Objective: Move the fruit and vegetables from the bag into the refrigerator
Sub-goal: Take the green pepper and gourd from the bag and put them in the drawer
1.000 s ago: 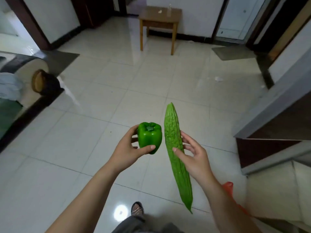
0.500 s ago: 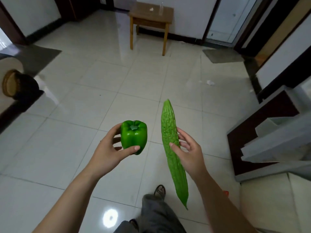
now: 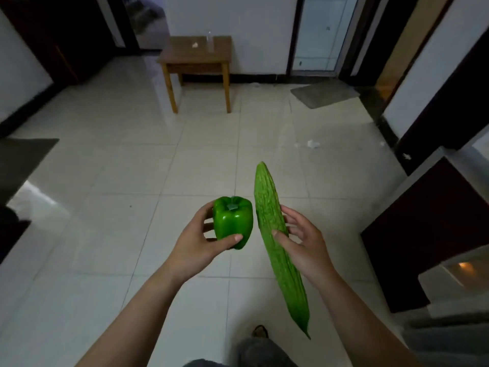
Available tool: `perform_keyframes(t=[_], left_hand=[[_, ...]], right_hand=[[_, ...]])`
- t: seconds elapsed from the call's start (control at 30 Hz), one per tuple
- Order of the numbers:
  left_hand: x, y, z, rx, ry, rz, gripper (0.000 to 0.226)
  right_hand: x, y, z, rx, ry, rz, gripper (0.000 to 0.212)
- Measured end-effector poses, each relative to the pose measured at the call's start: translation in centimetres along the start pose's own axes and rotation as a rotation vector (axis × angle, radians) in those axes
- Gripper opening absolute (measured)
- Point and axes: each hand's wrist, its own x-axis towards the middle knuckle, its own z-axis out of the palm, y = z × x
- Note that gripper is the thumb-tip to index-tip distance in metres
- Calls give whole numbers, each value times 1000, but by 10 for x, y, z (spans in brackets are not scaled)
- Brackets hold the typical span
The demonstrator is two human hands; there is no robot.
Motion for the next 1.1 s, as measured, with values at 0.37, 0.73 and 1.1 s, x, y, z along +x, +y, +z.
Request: perform_keyframes(t=[0.37,0.73,1.1], left_hand=[[205,76,104,18,-365,106,64],[439,139,257,140,-731,243,72],[505,189,455,85,-1178,307,63]], right_hand=[[141,-9,-119,153,379,-15,46],[276,-9,-249,129,758,5,46],[265,8,-358,117,1334,108,44]])
